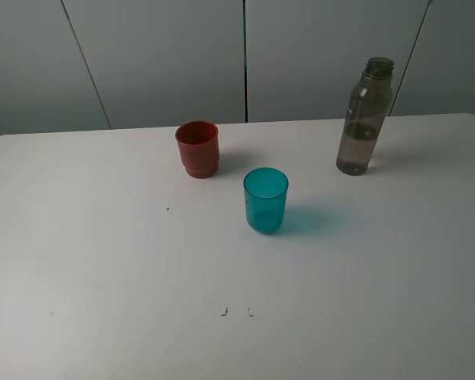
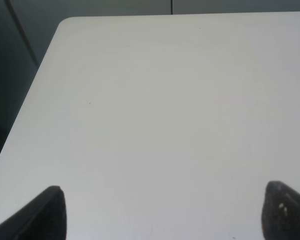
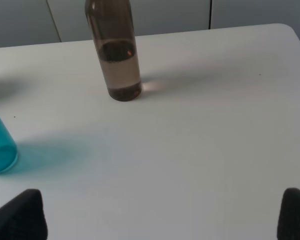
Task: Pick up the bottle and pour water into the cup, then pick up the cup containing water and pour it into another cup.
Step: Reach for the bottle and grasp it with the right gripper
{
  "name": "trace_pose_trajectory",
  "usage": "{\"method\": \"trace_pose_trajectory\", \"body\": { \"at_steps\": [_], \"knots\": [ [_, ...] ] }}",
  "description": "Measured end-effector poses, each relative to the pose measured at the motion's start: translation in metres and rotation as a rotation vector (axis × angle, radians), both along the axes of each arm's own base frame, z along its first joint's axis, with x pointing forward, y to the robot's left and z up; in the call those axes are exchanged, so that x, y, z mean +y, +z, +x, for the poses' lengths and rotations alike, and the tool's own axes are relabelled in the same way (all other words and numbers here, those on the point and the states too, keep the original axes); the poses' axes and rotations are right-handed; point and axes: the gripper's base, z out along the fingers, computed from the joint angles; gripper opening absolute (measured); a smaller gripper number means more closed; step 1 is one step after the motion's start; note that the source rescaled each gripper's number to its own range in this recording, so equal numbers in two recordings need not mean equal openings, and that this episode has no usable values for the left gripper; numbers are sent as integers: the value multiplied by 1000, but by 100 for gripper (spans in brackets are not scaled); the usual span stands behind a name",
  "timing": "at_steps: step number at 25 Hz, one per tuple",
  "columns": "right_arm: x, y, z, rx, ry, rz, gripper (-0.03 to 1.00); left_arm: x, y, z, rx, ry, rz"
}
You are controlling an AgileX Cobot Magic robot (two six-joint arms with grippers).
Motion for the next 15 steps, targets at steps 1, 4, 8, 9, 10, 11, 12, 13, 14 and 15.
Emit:
{"method": "trace_pose_trajectory", "body": {
  "at_steps": [1,4,8,9,10,11,12,13,14,15],
  "knots": [
    [0,0,0,0,0,0,100,0,0,0,0,0,0],
    [0,0,0,0,0,0,100,0,0,0,0,0,0],
    [0,0,0,0,0,0,100,0,0,0,0,0,0],
    [0,0,0,0,0,0,100,0,0,0,0,0,0],
    [0,0,0,0,0,0,100,0,0,0,0,0,0],
    [0,0,0,0,0,0,100,0,0,0,0,0,0],
    [0,0,0,0,0,0,100,0,0,0,0,0,0],
    [0,0,0,0,0,0,100,0,0,0,0,0,0],
    [0,0,0,0,0,0,100,0,0,0,0,0,0],
    [0,0,0,0,0,0,100,0,0,0,0,0,0]
  ]
}}
